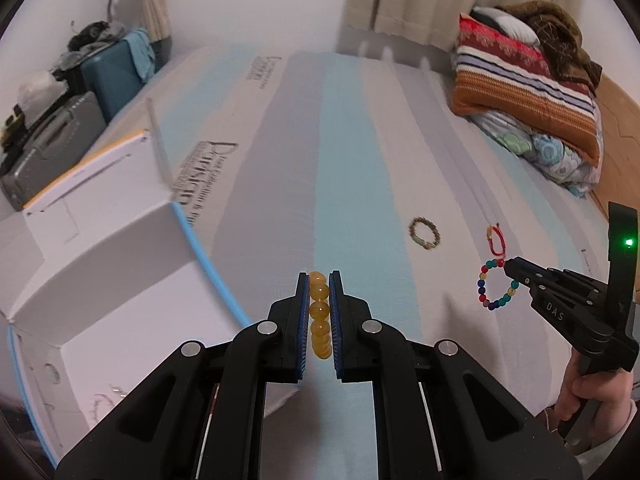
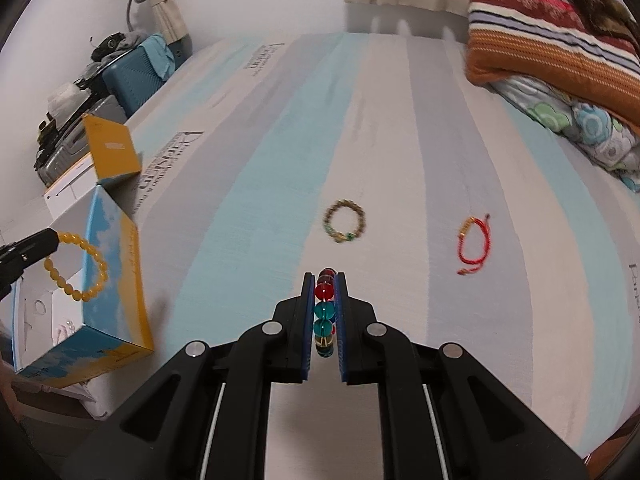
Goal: Organize jewelry
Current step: 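Carry the yellow and multicolour bracelets over the white box with both tools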
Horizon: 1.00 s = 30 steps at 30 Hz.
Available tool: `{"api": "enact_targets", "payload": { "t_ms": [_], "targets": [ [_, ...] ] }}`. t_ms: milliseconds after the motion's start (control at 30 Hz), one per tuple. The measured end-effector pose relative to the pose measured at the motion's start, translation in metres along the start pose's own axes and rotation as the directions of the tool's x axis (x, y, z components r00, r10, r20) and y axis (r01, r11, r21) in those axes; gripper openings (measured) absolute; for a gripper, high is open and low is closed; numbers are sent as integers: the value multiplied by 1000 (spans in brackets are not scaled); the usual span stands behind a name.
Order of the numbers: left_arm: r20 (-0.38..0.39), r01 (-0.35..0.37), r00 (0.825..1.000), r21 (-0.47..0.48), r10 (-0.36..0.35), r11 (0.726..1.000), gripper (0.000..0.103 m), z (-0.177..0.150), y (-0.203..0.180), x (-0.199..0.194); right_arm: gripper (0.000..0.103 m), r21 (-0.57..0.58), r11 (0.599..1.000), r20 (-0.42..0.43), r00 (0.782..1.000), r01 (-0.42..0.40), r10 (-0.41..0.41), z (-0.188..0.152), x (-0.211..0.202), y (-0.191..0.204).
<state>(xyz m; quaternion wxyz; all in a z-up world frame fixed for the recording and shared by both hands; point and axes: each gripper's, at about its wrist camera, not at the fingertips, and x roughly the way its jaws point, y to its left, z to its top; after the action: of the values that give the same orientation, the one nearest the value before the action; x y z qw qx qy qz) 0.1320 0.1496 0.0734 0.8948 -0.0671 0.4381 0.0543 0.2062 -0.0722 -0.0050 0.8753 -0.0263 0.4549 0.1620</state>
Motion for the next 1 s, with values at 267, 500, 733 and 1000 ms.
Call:
{"api": "enact_targets", "payload": {
  "t_ms": [267, 500, 733, 1000],
  "targets": [
    [38, -29, 999, -51, 31, 998, 9, -6, 52, -36, 9, -57, 998, 25, 999, -24, 25, 12, -12, 60],
    [48, -73, 996, -111, 78, 991, 9, -18, 103, -59, 9, -105, 992, 37, 996, -75, 79, 23, -19, 121],
    [20, -113, 993, -177, 118, 978, 9, -40, 151, -65, 9, -177, 975, 44, 989, -131, 141, 24, -25, 179],
    [-28, -163, 987, -243, 161, 956, 9, -72, 200, -65, 9, -265, 943, 21, 976, -203, 216, 16, -23, 243]
  ]
}}
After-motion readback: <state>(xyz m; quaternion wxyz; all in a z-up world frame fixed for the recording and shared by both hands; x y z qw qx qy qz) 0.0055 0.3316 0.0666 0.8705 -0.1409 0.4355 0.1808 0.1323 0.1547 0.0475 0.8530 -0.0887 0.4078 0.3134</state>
